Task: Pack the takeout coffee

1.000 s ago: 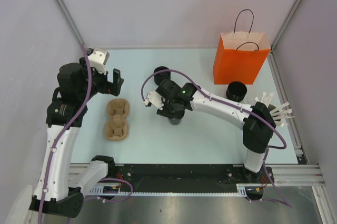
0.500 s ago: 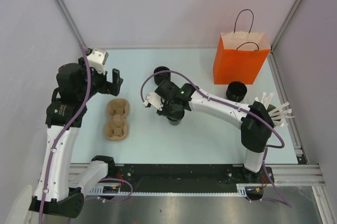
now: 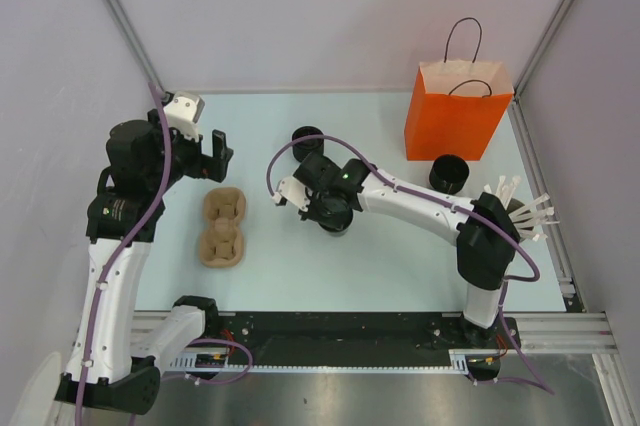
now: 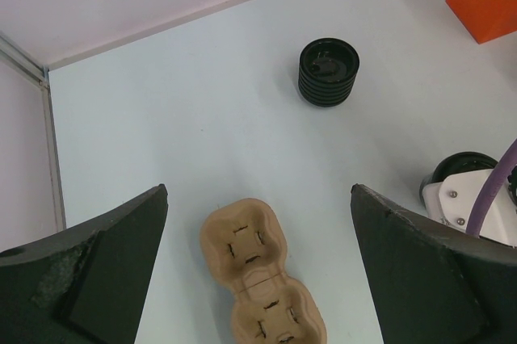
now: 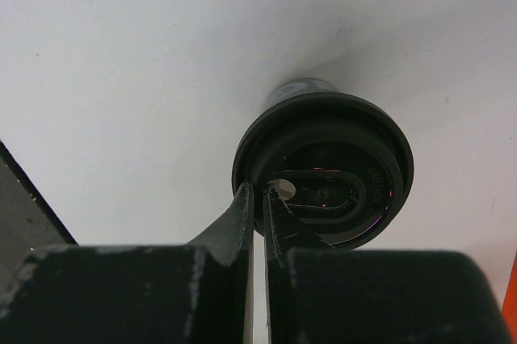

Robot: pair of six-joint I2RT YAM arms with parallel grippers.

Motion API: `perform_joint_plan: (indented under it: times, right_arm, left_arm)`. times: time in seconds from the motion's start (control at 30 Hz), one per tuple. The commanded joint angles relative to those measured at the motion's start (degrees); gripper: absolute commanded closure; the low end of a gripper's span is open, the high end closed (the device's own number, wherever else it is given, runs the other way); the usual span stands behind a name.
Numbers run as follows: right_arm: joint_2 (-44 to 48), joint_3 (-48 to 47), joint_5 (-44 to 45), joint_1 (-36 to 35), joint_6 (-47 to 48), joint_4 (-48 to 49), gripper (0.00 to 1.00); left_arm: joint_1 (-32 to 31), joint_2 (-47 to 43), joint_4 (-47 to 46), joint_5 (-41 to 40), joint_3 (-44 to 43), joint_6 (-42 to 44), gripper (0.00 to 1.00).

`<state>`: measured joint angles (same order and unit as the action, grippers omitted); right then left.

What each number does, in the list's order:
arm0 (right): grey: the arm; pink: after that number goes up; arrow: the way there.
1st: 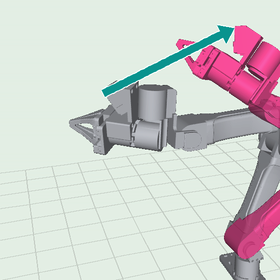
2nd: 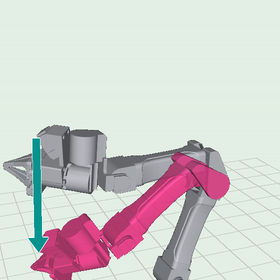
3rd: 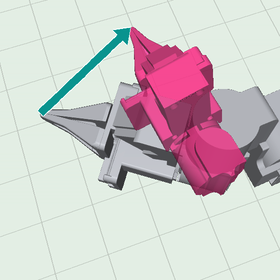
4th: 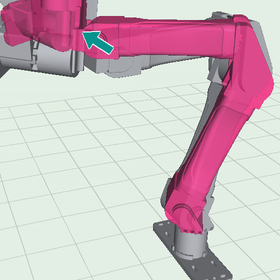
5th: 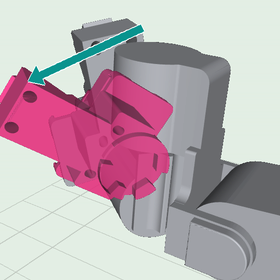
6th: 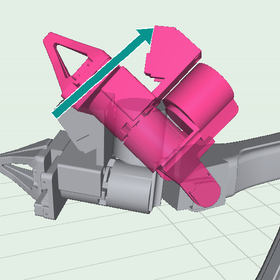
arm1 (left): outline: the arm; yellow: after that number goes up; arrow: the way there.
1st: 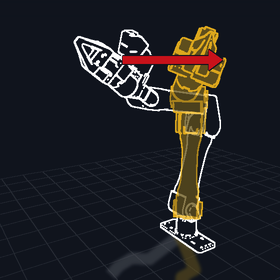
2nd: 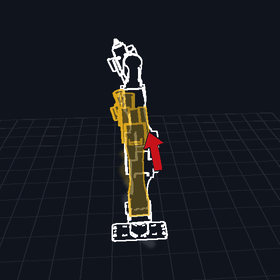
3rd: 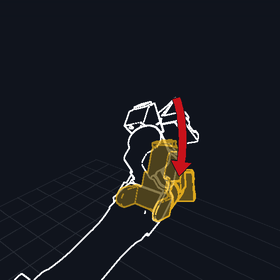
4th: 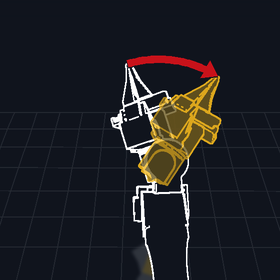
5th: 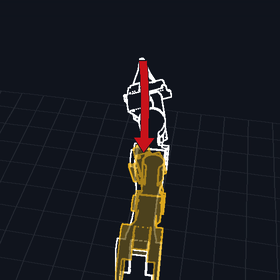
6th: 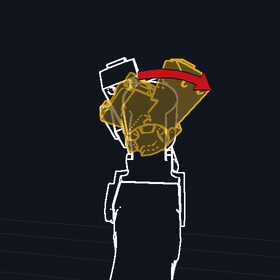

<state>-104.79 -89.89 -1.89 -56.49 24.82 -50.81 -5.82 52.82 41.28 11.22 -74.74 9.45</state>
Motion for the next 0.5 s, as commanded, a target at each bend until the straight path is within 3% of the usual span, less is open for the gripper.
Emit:
perform_joint_plan:
  times: [0.0,0.23,0.47]
  right_arm:
    - [2.7,-2.8,-0.2,1.2,1.3,-2.7,1.0]
    - [8.8,-2.3,-5.0,7.8,3.0,-7.9,1.0]
    - [17.9,5.1,-7.2,16.5,4.5,-9.6,1.0]
  left_arm:
    - [0.6,-0.8,-0.2,1.1,-0.4,-1.1,0.0]
    - [0.6,-0.7,-0.1,1.6,-0.3,-1.3,0.0]
    - [0.7,-0.8,-0.1,1.9,-0.4,-1.3,0.0]
